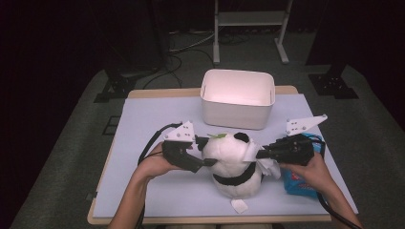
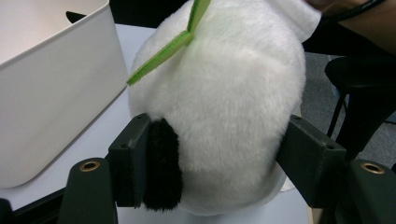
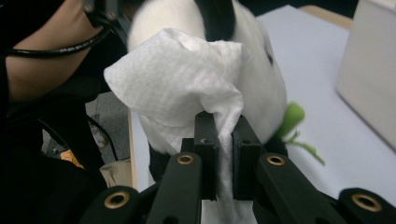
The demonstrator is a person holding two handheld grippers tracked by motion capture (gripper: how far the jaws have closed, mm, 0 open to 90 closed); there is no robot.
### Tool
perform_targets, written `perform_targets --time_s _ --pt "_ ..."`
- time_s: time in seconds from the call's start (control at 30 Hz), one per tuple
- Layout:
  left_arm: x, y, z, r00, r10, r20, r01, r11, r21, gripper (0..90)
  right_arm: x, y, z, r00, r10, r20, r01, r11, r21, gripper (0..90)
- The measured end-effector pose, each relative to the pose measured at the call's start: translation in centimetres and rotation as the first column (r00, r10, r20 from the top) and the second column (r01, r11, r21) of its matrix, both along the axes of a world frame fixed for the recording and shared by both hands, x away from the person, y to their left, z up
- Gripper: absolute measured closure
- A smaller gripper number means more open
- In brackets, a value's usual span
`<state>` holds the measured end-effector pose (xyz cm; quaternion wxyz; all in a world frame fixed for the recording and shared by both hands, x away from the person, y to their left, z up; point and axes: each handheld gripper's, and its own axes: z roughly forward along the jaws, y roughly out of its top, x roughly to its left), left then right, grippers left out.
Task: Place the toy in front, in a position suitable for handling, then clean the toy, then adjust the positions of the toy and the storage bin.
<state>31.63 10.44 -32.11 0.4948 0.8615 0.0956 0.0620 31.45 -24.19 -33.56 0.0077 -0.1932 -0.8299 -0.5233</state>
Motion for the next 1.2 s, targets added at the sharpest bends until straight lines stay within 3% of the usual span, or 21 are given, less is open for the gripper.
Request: perform_targets --time_s 0.17,0.23,0.43,0.53,1.0,1.2 --pt "-0.1 0.0 0.0 0.9999 -0.010 0.008 0.010 0.9999 -0.003 31.4 -0.1 -0.5 -1.8 0.9993 -0.013 -0.035 0.012 0.999 -0.033 82.6" --pt "-0.2 -0.2 0.1 0.9998 -0.007 0.016 0.007 1.0000 -0.007 32.2 0.0 -0.7 -2.0 0.9987 -0.012 -0.049 0.011 1.000 -0.012 82.7" --pt "-0.1 -0.3 0.8 0.9995 -0.006 0.030 0.005 1.0000 0.002 34.0 -0.1 -0.9 -0.1 0.9999 -0.011 -0.009 0.011 1.000 0.010 82.6" --pt "-0.1 -0.4 0.9 0.9995 -0.006 0.031 0.005 0.9999 0.009 34.0 -0.1 -0.6 0.8 0.9999 -0.007 0.009 0.007 1.000 -0.004 82.4" --pt "0.3 -0.4 1.0 0.9996 -0.017 0.021 0.016 0.9997 0.019 34.0 0.2 -0.2 1.0 1.0000 -0.004 0.006 0.004 1.000 -0.021 81.8" --pt "0.2 -1.1 1.1 0.9989 -0.036 0.029 0.035 0.9987 0.038 34.0 0.2 0.3 2.6 0.9994 0.003 0.035 -0.003 1.000 -0.015 81.8"
